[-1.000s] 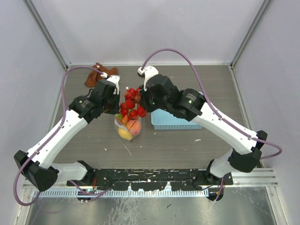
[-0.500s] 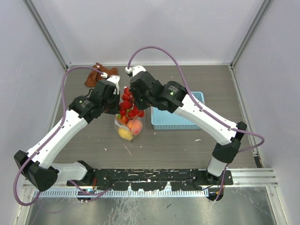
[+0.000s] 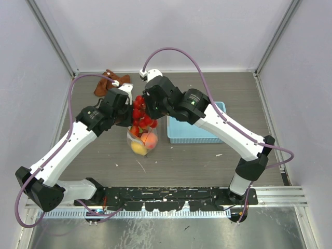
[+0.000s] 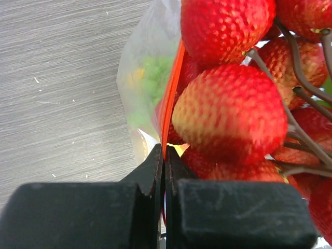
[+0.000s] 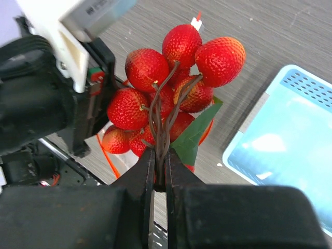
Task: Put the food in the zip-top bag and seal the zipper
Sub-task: Place the fake fruit in the zipper food storage bag.
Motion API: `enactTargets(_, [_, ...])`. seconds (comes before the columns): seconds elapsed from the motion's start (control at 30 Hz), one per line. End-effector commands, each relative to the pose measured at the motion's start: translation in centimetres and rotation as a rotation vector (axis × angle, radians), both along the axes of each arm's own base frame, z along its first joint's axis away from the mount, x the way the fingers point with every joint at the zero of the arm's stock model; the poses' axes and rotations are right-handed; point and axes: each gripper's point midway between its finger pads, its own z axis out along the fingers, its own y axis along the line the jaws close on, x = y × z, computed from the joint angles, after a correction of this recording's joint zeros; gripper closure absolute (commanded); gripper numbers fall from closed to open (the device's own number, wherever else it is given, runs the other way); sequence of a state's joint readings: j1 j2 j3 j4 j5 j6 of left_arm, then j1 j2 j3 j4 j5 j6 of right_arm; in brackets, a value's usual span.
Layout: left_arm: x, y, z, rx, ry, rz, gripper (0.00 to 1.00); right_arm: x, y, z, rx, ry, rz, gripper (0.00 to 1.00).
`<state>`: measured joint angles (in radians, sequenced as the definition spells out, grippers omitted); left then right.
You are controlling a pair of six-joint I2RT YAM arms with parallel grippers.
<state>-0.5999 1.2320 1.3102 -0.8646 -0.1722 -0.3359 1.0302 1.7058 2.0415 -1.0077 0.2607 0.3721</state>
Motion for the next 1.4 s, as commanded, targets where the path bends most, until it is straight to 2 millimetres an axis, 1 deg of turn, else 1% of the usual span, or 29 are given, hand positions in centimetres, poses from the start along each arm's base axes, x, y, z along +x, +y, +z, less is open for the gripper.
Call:
enactTargets(0.0, [0.3, -0.5, 2.4, -0.069, -0.062, -0.002, 1.00, -1.0, 1.5, 6.3, 0.246, -0.062, 0.045, 0.99])
enactTargets(0.1, [0.3, -0.5, 2.4, -0.071, -0.061, -0.002, 1.00, -1.2, 2.2, 6.3, 0.279, -0.047, 0.058, 0.99])
enactTargets(0.23, [0.3, -0.5, 2.4, -0.072, -0.062, -0.001, 1.00, -1.4, 3.3, 5.3, 0.300, -0.018, 0.076, 0.99])
enactTargets(0.47, [0.3, -0.4, 2.5, -0.072, -0.065, 0.000, 1.00, -2.4, 4.3, 1.6, 0.268, 0.049, 0.105, 0.99])
enactTargets(0.7, [0.3, -0.4, 2.6, -0.071, -0.068, 0.004, 1.00, -3.3, 3.8, -2.2, 0.200, 0.104, 0.115, 0.99])
enactTargets(0.83, [0.3, -0.4, 2.6, -0.072, -0.067, 0.003, 1.00, -3.1, 3.6, -3.6, 0.164, 0.109, 0.108, 0.99])
enactTargets(0.93, [0.3, -0.4, 2.6, -0.073, -0.067, 0.002, 1.00, -3.0, 4.0, -4.6, 0.141, 0.117, 0.121, 1.00])
enactTargets(1.1, [0.2, -0.4, 2.7, -0.078, -0.069, -0.002, 1.00, -1.8, 3.9, -6.7, 0.091, 0.100, 0.077, 0.99])
enactTargets(1.23, [0.1, -0.5, 2.7, -0.083, -0.069, -0.007, 1.00, -0.8, 3.8, -7.9, 0.071, 0.073, 0.040, 1.00])
enactTargets(1.27, [0.1, -0.5, 2.7, -0.083, -0.067, -0.009, 1.00, -0.3, 3.5, -8.2, 0.055, 0.059, 0.011, 1.00])
enactTargets(1.37, [0.1, -0.5, 2.7, -0.083, -0.068, -0.009, 1.00, 1.3, 1.7, -9.2, -0.008, 0.012, -0.109, 0.99])
